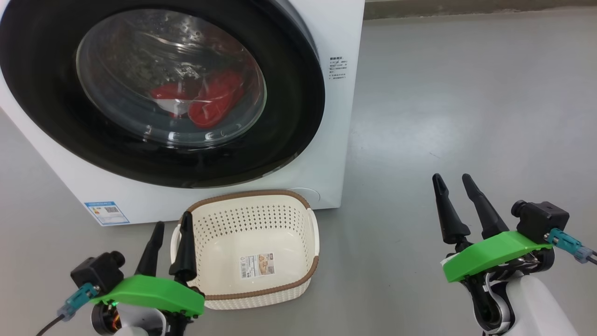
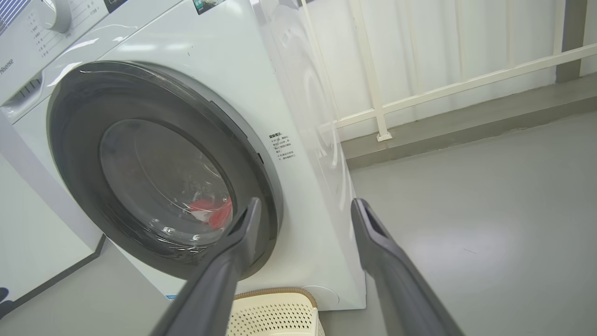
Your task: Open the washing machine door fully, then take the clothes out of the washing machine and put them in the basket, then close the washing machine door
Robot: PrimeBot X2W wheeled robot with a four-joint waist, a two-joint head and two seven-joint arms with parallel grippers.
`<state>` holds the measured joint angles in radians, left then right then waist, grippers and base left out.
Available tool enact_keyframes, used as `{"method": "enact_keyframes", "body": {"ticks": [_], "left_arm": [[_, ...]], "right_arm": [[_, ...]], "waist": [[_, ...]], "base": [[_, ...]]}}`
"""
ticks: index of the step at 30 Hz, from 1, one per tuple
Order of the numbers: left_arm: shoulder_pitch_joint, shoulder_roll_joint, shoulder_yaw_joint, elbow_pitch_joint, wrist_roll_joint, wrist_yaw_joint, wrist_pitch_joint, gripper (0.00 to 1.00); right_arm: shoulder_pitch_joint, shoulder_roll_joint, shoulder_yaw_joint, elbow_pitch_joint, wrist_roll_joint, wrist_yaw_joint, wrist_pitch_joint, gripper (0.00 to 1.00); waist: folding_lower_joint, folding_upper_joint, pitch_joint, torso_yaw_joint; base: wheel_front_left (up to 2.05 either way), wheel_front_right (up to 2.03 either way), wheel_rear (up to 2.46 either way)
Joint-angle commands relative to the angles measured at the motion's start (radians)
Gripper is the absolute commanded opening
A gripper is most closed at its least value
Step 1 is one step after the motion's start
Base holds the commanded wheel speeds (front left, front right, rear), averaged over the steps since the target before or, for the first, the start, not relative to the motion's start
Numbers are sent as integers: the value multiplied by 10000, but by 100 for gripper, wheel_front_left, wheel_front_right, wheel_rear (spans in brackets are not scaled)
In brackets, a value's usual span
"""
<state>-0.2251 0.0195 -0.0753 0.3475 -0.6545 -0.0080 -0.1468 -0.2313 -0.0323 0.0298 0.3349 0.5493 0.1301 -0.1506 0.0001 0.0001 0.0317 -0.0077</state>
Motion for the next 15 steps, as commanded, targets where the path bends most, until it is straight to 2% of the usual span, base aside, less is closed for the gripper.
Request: {"method": "enact_keyframes", "body": {"ticks": [1, 15], "left_arm": [[-543, 213, 142, -233, 385, 74, -174, 100], [-933, 253, 39, -94, 1688, 368, -590, 100]], "right_arm": [[-541, -82, 249, -280, -418, 4, -146, 100], [-915, -123, 478, -328, -2086, 5, -557, 100]], "waist": [[0, -1, -6, 5], [0, -1, 34, 18]], "base": [[0, 0, 0], [0, 0, 0]]}}
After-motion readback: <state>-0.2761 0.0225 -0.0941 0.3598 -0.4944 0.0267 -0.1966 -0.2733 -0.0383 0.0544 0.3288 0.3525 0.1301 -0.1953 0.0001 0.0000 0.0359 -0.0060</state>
